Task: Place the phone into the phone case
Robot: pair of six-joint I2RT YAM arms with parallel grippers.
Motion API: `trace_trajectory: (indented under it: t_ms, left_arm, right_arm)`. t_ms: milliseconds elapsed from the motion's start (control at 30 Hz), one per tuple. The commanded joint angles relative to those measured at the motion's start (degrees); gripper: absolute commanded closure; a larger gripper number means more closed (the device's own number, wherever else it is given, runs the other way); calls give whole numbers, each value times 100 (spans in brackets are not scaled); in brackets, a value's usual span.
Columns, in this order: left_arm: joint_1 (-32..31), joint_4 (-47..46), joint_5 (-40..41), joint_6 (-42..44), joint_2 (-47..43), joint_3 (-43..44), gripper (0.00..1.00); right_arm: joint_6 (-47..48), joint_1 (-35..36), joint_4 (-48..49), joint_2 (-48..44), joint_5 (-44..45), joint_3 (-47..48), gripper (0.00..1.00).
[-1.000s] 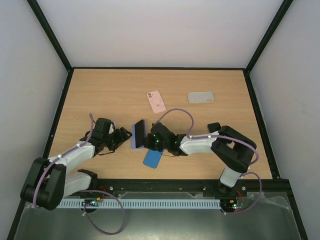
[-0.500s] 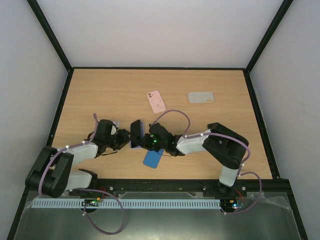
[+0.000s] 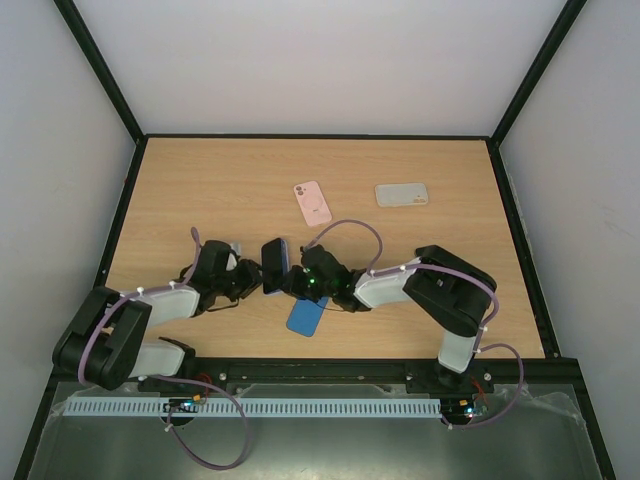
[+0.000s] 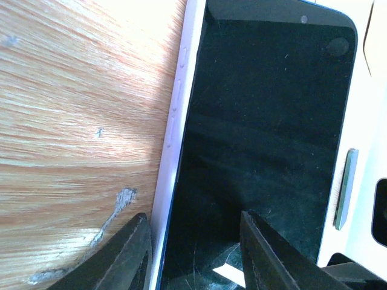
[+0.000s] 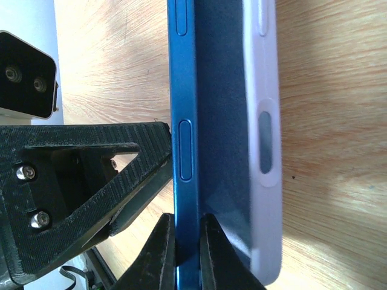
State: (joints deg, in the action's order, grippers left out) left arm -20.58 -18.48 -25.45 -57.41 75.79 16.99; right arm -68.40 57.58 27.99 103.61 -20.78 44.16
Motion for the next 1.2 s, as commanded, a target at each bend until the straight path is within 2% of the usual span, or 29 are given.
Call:
trace_trajectory:
  t_ms: [0, 200, 400, 633, 900, 1167]
  left_arm:
    - [-146, 582, -161, 115, 18, 124, 60]
    - [36, 837, -75, 256, -75, 142, 61]
    - [189, 995, -60, 430, -69, 253, 62]
    - [331, 967, -99, 555, -3, 364, 61]
    - [424, 1023, -93, 771, 268, 409, 63]
    - [422, 906, -270, 813, 321, 328, 67]
  right_arm:
    - [380, -6, -410, -183, -65, -27, 91]
    - [957, -178, -1374, -701, 336, 130, 75]
    - [1268, -426, -1654, -944, 394, 154, 62]
    - [1465, -637, -1618, -560, 242, 528, 57]
    - [1274, -669, -1316, 219, 117, 866, 52]
    - [1022, -664, -965, 562, -256, 930, 49]
